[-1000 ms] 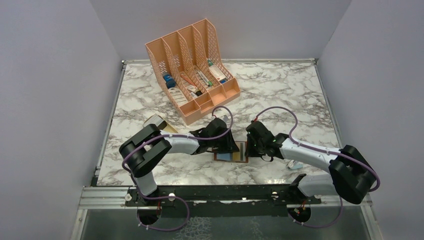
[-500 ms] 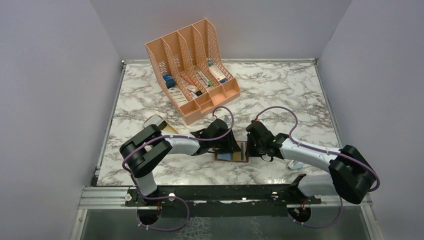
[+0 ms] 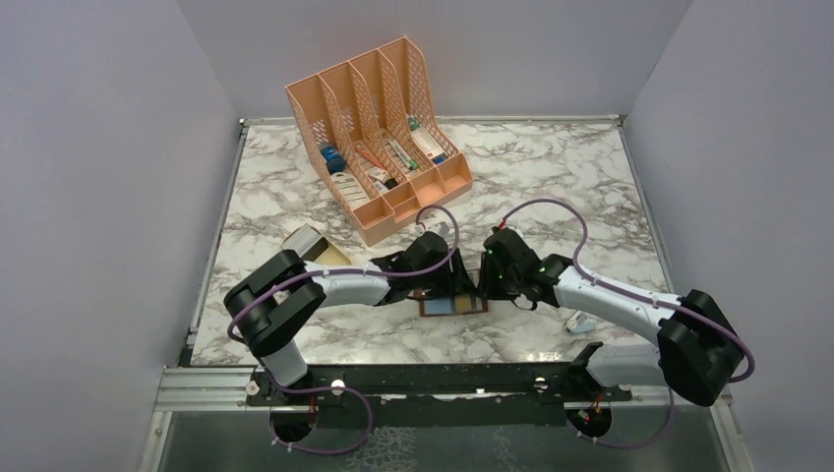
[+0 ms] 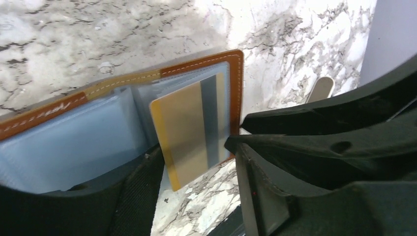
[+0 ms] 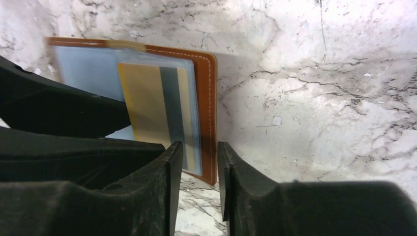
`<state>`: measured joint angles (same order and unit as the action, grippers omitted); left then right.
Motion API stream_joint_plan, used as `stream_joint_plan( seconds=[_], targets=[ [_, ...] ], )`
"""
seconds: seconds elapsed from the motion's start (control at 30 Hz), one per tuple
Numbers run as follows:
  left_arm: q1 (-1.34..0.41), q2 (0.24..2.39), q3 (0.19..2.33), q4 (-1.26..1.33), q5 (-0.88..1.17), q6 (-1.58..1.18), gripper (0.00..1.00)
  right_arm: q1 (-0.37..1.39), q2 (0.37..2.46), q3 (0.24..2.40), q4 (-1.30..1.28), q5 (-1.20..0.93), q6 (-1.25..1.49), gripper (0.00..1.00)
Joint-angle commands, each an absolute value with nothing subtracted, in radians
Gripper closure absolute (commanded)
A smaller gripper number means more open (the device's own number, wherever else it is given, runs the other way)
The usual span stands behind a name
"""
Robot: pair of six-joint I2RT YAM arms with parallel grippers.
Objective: Put the credit cards into the card holder
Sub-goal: Insert the credit card into the card holder.
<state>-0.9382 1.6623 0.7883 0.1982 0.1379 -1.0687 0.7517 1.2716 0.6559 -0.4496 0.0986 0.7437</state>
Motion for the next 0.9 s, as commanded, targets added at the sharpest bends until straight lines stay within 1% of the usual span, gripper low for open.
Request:
stream_joint_plan(
  seconds=[0.0, 0.1, 0.27, 0.37, 0.57, 0.67, 0.87],
  targets=[
    [-0.945, 1.631, 0.821, 0.135, 0.087, -1.054, 0.4, 0.753, 1.232, 0.71, -0.467, 0.061, 0.738, 0.63],
    [-0.943, 1.61, 0.828, 0.11, 0.065, -1.052, 0.35, 0.753, 1.226, 0.712, -0.473, 0.053, 0.751, 0.55],
    [-0.927, 1.564, 0.857, 0.035, 0.03, -1.015, 0.34, 0.753, 1.205, 0.709, -0.482, 0.057, 0.763, 0.49],
    [-0.918, 1.52, 0.878, -0.038, -0.013, -0.972, 0.34, 0.753, 1.192, 0.714, -0.485, 0.049, 0.765, 0.48],
    [-0.886, 1.43, 0.913, -0.155, -0.083, -0.862, 0.38, 0.753, 1.178, 0.732, -0.472, 0.01, 0.757, 0.48],
    [-0.86, 1.404, 0.979, -0.289, -0.135, -0.734, 0.39, 0.755, 1.175, 0.732, -0.443, -0.033, 0.756, 0.48],
    [-0.81, 1.342, 1.067, -0.499, -0.316, -0.416, 0.39, 0.759, 1.192, 0.731, -0.396, -0.094, 0.756, 0.51]
  ],
)
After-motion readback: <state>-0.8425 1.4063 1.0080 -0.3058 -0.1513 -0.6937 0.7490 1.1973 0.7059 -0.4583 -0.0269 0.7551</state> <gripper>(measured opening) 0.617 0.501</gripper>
